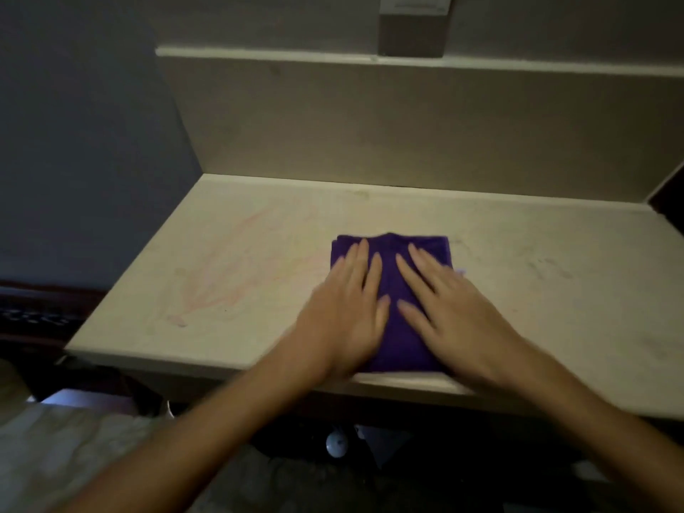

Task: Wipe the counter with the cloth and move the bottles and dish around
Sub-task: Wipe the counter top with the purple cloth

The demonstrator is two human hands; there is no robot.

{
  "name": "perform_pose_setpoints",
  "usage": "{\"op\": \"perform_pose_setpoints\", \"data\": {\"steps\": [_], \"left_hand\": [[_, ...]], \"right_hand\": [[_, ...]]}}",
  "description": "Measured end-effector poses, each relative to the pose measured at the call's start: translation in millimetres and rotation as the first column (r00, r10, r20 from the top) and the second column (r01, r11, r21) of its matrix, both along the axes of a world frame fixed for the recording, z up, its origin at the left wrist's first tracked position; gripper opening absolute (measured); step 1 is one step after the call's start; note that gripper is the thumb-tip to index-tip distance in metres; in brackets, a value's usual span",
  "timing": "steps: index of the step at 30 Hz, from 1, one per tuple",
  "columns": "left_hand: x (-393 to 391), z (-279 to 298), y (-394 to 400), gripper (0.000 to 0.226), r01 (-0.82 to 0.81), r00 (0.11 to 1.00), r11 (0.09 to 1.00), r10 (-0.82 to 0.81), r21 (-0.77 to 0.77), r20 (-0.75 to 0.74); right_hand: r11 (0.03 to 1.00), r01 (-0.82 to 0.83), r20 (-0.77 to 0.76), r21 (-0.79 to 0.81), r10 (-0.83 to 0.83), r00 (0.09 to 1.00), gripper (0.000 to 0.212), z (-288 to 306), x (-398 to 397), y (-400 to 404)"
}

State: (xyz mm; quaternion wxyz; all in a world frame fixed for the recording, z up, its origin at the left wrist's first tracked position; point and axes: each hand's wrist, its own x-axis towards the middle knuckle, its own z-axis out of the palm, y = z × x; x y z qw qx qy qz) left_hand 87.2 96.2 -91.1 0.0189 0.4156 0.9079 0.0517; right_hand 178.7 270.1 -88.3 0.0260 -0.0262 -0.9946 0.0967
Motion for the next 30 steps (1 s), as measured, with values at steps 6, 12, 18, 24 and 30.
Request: {"op": "perform_pose_setpoints", "data": {"steps": [6, 12, 18, 24, 30], "left_hand": [[32, -8, -36, 0.067, 0.055, 0.994, 0.994, -0.045, 0.099, -0.1], [-101, -7, 14, 0.084, -0.039, 0.998, 0.999, 0.04, 0.011, -0.038], [-187, -4, 42, 0.068, -0.11, 0.994, 0.992, 0.11, -0.056, 0.008], [-94, 8, -8, 0.067, -0.082, 0.996, 0.996, 0.083, -0.045, 0.015], [26, 5, -79, 0.07, -0.092, 0.995, 0.996, 0.093, 0.006, -0.046]], "right_hand": [[0.999, 0.035, 0.05, 0.013, -0.035, 0.998, 0.072, 3, 28, -35], [0.999, 0.049, -0.003, 0.01, -0.049, 0.999, 0.069, -1, -107, 12], [0.995, 0.071, 0.017, 0.074, -0.072, 0.997, 0.067, -7, -199, 35], [1.0, 0.006, 0.016, -0.007, -0.006, 1.0, 0.068, -1, -107, -8], [0.995, -0.099, 0.008, -0.018, 0.099, 0.995, 0.068, 5, 6, -71]]}}
